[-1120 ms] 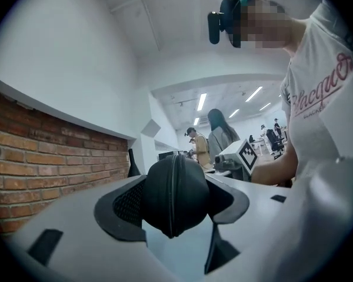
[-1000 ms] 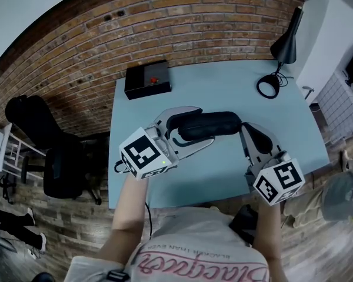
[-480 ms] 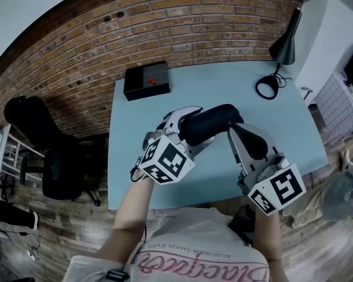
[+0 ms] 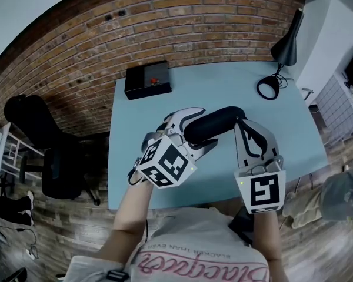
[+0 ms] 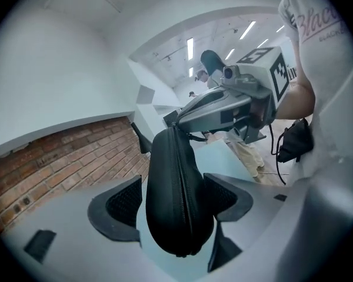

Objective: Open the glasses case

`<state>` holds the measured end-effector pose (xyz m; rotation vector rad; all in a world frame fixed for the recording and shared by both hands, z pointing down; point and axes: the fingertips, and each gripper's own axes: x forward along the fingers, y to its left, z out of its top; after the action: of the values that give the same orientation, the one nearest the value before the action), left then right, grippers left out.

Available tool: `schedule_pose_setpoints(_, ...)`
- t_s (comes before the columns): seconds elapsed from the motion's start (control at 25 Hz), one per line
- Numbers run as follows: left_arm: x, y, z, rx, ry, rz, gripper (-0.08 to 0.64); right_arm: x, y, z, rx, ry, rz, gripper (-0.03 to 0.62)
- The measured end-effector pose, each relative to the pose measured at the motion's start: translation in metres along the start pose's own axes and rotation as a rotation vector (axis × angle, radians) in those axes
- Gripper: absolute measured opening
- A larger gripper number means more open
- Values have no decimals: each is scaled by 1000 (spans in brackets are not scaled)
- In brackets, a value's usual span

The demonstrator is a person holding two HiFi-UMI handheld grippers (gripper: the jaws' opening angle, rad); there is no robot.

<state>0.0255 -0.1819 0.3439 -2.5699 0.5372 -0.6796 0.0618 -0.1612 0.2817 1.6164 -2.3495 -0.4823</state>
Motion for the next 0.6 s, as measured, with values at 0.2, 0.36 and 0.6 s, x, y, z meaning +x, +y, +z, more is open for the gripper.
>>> schedule_pose_setpoints(0.2,5,-7,-1,-26,28,-36,325,3,20,-4,-92,31,57,18)
schedule_pose_setpoints(0.36,9,-6,-3,-39,45,-32,325,5,39,-4,-98,33,131,20)
schedule_pose_setpoints(0.6,12,-12,-5,-29,71,-38,275,0,48,2,81,-24,219,18)
